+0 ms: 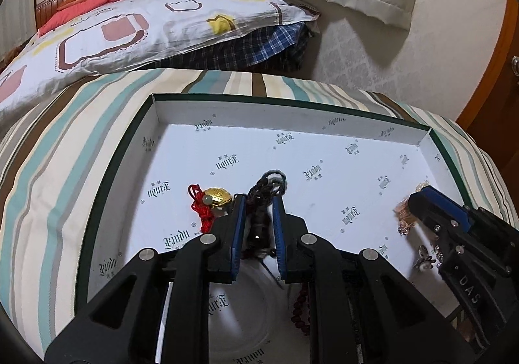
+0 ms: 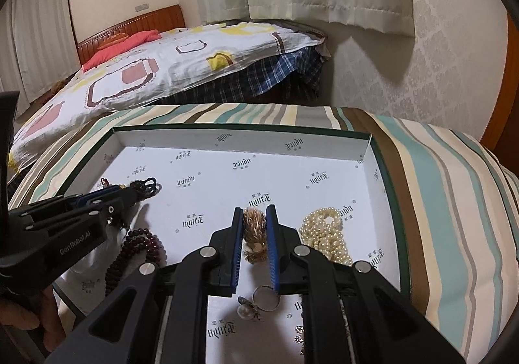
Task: Organize jewelry
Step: 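Lower the black pendant and gold brooch into the box, opening both tools, then move the right tool to the red-flower gold pendant and grasp it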
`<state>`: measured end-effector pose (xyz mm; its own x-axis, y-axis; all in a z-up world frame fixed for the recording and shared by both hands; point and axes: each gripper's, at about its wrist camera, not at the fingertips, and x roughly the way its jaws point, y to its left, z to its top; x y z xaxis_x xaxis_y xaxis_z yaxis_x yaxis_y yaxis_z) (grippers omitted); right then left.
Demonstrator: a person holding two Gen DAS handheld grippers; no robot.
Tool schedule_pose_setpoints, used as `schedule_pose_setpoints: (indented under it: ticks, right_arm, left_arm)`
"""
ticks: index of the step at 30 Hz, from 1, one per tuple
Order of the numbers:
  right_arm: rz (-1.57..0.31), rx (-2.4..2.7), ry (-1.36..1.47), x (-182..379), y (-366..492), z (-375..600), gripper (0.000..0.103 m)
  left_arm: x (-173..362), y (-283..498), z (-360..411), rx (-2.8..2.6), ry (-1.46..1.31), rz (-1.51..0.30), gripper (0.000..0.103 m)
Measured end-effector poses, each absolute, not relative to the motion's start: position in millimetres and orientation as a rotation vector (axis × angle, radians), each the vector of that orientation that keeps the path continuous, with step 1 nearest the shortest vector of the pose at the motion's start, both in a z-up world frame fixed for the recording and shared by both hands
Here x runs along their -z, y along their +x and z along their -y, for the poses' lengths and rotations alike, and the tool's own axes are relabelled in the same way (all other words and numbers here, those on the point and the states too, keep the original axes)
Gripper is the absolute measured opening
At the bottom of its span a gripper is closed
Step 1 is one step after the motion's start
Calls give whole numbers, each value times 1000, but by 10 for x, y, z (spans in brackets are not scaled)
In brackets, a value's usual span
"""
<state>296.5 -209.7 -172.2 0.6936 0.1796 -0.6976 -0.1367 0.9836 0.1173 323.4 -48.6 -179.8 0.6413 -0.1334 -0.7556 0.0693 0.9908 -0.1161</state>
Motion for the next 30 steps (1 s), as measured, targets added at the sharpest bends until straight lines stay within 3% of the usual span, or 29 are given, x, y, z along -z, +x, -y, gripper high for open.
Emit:
schedule_pose_setpoints:
  ticks: [2, 5, 6, 30]
  right_arm:
    - [-788, -177, 61, 1727, 2969, 2102, 17]
    - [-781, -176, 60, 1720, 2962, 2105, 25]
    - [-779, -177, 59, 1716, 2967, 2102, 25]
    - [-679, -177, 93, 1334, 2163, 2152, 25]
  left_arm:
    - [1804, 3234, 482, 114, -79, -871, 21]
    - [1797, 3215, 464, 109, -88, -869, 37]
    - [1789, 3214, 463, 109, -91, -865, 38]
    - [1277, 2375, 325, 101, -101, -717, 43]
